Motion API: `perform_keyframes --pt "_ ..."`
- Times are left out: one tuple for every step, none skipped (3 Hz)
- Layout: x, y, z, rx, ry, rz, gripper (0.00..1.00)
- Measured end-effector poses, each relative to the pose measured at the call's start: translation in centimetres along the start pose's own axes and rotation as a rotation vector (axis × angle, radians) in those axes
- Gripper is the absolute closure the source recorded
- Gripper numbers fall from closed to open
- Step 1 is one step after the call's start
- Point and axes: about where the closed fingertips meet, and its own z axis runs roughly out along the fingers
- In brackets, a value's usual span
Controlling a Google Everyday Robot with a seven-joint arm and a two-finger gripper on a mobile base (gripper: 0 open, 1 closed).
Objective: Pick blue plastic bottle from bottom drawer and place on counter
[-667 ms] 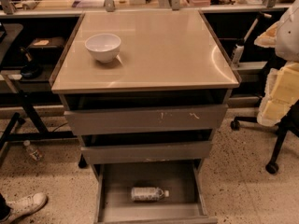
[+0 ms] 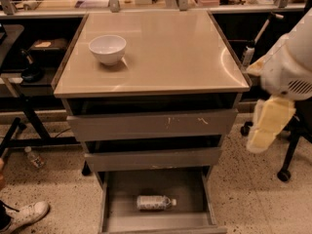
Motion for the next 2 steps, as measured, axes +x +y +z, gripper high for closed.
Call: perform_keyframes --pt "-1.1 1.5 8.3 -0.04 0.005 -0.045 0.0" --pt "-1.3 3.9 16.7 -0.099 -0.001 -0.084 0.0"
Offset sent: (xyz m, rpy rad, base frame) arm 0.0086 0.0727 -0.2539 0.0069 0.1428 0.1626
